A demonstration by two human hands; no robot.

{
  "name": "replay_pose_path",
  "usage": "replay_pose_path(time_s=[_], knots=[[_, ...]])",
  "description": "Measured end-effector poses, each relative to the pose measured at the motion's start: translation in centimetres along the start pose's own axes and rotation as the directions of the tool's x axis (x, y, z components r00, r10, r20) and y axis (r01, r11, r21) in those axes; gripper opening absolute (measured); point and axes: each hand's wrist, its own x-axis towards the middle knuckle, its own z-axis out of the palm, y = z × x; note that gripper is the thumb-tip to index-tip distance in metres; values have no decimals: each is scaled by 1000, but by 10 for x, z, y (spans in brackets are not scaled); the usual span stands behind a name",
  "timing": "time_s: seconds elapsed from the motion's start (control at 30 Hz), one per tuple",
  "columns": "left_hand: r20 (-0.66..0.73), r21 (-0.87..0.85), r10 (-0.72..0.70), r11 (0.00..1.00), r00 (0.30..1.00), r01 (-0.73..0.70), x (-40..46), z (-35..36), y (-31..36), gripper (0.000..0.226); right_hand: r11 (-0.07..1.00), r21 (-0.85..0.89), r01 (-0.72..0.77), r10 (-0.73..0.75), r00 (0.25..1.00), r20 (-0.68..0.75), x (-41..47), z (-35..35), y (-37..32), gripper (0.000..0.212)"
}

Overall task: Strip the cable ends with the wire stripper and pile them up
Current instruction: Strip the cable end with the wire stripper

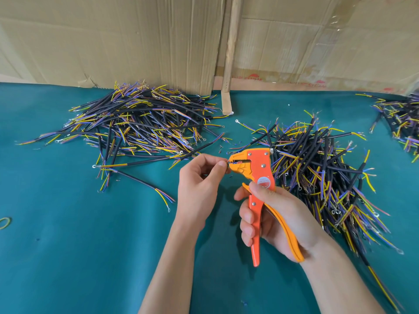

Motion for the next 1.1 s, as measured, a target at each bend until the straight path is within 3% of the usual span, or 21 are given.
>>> replay_pose_path(time_s=[0.3,0.43,0.57,0.63,0.77,0.93,1.1], knots=[[26,24,26,999,999,-26,1,-1,-4,9,999,18,34,-33,997,-73,2,2,4,23],[31,144,41,989,999,-45,2,6,-6,23,996,-15,83,-85,983,-162,6,3,7,14],[-41,31,39,999,998,-38,2,4,-5,28,995,66,75,-76,997,9,1,-2,3,37],[-86,26,51,998,995,-49,1,3,-5,28,990,96,102,-102,995,-6,1,-3,2,43],[-98,-4,63,998,993,-64,2,3,-3,31,985,91,145,-135,985,-106,3,-9,-2,35],[-113,30,96,995,989,-93,2,3,0,43,973,123,196,-168,963,-210,3,-12,-4,39],[-115,76,104,992,988,-96,3,0,0,48,998,16,61,-60,995,-82,-1,-9,-3,41]])
